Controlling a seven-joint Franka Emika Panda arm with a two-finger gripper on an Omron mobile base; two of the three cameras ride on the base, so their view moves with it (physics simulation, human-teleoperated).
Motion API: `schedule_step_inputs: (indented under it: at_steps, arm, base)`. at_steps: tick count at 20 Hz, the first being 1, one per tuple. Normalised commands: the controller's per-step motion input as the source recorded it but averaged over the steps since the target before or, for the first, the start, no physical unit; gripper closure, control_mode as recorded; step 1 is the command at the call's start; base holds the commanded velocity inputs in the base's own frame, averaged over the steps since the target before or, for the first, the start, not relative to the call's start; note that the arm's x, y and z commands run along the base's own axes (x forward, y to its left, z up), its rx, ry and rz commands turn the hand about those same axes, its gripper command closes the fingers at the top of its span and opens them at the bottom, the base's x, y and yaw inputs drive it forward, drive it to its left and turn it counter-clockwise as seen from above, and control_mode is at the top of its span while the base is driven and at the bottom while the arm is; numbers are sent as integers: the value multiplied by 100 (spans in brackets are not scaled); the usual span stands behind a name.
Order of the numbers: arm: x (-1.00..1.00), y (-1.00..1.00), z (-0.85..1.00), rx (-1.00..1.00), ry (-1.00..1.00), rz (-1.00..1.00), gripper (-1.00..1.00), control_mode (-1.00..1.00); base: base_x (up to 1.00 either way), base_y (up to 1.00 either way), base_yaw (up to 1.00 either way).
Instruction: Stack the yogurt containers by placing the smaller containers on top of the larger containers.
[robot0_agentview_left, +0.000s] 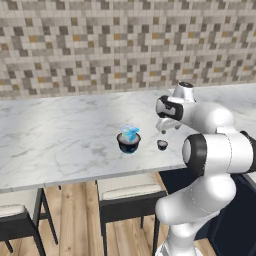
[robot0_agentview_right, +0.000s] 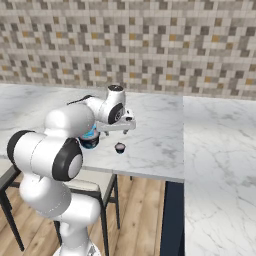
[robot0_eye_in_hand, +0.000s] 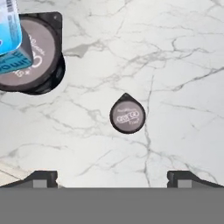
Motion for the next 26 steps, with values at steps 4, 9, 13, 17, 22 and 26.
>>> schedule_step_inputs:
  at_steps: [4,9,13,17,22,26]
  arm:
    - [0,-1,-21,-5,-4,-3,-100,-100]
    - [1,-1,-21,-3,-4,-1,-100,-100]
    - [6,-3,-21,0,-3,0,-100,-100]
    - [17,0,-19,0,-2,0,-100,-100]
    - [21,0,-17,0,-1,0,-100,-100]
    - [18,-1,-16,0,-1,0,-100,-100]
  base:
    - [0,0,0]
    - [0,0,0]
    - [0,0,0]
    - [0,0,0]
    - [0,0,0]
    - [0,0,0]
